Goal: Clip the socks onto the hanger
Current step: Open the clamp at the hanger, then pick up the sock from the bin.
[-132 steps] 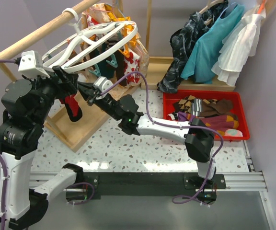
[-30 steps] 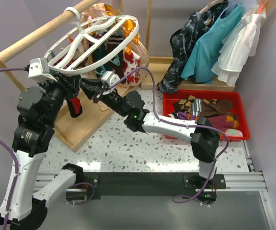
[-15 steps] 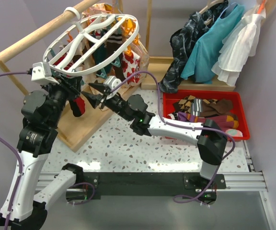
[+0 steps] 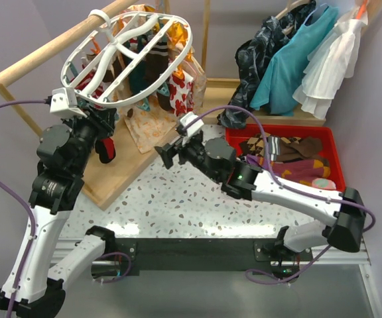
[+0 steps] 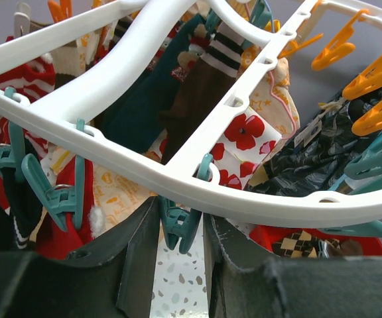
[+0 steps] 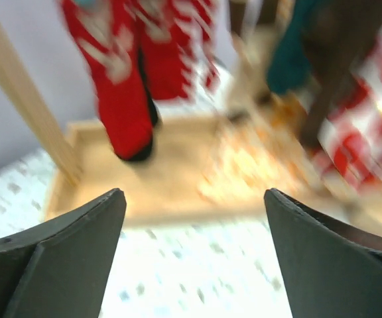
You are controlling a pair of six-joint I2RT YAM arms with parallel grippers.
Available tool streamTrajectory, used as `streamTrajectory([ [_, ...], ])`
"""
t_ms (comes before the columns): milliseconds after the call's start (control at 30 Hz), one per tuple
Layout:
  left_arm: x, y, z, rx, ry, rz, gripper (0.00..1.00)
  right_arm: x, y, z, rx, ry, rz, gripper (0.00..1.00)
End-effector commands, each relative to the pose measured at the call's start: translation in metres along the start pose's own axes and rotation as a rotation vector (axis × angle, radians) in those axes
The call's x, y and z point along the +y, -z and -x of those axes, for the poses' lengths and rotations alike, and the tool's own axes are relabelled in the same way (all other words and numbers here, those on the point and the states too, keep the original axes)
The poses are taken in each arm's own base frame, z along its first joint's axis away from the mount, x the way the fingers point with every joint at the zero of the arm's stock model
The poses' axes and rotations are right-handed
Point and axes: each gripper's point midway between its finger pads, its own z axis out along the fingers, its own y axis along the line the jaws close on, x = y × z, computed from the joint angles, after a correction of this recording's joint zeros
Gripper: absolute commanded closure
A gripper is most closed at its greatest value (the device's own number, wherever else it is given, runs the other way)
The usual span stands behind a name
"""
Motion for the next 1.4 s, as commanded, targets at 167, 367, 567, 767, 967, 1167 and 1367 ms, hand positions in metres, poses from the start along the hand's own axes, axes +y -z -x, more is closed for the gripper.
streamTrajectory([
  [167, 0.004, -0.005, -0.017, 0.055, 0.02, 0.015, 1.0, -0.153, 0.13, -0.091, 0.433, -0.039, -0.509, 0.04],
  [367, 0.004, -0.005, -0.023, 0.089, 0.018, 0.012, 1.0, -0.236, 0.194, -0.12, 0.596, -0.001, -0.755, 0.05],
  [567, 0.001, -0.006, -0.025, 0.099, 0.021, 0.001, 1.0, -0.288, 0.213, -0.141, 0.705, -0.05, -0.87, 0.06],
  [767, -0.001, -0.007, -0.028, 0.112, 0.026, -0.012, 1.0, -0.338, 0.21, -0.158, 0.672, -0.218, -0.939, 0.18],
  [967, -0.001, -0.007, -0.029, 0.115, 0.024, -0.011, 1.0, -0.369, 0.197, -0.174, 0.684, -0.291, -0.956, 0.34],
  [1167, -0.002, -0.007, -0.031, 0.121, 0.024, -0.017, 1.0, -0.387, 0.195, -0.193, 0.694, -0.328, -0.964, 0.49],
  [1367, -0.003, -0.008, -0.032, 0.128, 0.026, -0.025, 1.0, -0.396, 0.201, -0.212, 0.718, -0.342, -0.982, 0.55],
])
